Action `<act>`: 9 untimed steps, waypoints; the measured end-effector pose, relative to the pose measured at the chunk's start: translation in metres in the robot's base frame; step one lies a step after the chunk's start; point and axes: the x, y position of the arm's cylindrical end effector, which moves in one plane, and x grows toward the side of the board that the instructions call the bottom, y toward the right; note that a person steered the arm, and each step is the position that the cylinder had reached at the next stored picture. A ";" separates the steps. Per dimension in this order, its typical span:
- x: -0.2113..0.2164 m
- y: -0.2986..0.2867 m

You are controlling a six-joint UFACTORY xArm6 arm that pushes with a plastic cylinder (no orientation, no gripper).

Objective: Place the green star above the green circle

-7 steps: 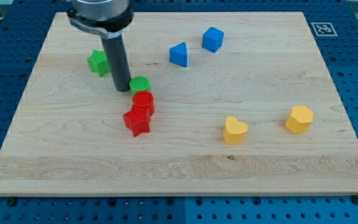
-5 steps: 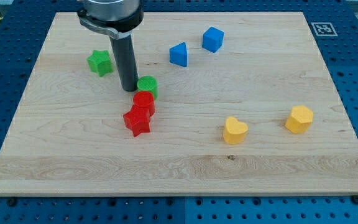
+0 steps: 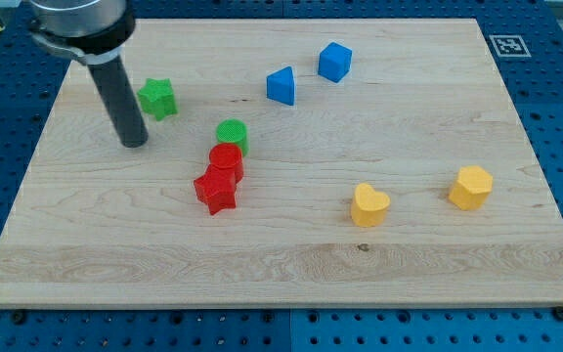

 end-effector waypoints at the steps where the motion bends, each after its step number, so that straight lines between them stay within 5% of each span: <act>1: -0.005 -0.059; 3: -0.083 -0.099; 4: -0.097 -0.050; 5: -0.089 -0.012; 9: -0.067 -0.012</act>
